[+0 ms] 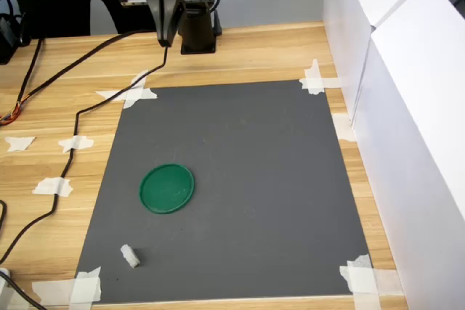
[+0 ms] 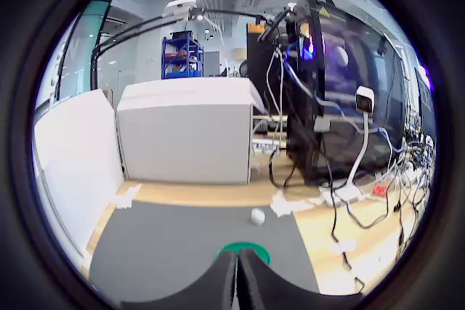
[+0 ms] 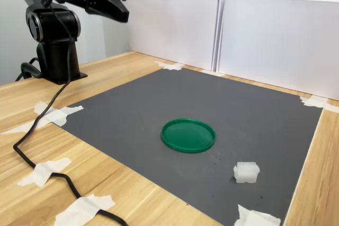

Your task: Grasp a white terminal and put it on the green lid.

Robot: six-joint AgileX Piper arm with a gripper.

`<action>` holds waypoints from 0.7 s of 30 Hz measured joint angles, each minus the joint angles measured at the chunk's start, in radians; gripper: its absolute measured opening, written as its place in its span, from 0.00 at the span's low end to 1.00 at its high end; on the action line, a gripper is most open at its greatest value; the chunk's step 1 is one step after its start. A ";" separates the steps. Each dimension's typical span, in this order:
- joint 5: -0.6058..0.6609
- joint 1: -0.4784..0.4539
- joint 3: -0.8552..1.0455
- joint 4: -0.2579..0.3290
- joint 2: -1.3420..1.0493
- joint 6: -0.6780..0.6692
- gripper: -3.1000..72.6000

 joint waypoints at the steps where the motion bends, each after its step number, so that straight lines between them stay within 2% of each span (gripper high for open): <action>1: 0.000 0.000 -0.026 0.000 0.020 0.000 0.02; 7: 0.061 0.000 -0.158 -0.010 0.166 0.000 0.02; 11: 0.198 0.000 -0.265 -0.072 0.272 0.000 0.02; 16: 0.374 0.000 -0.396 -0.221 0.403 0.023 0.02; 21: 0.412 0.000 -0.498 -0.402 0.518 0.148 0.02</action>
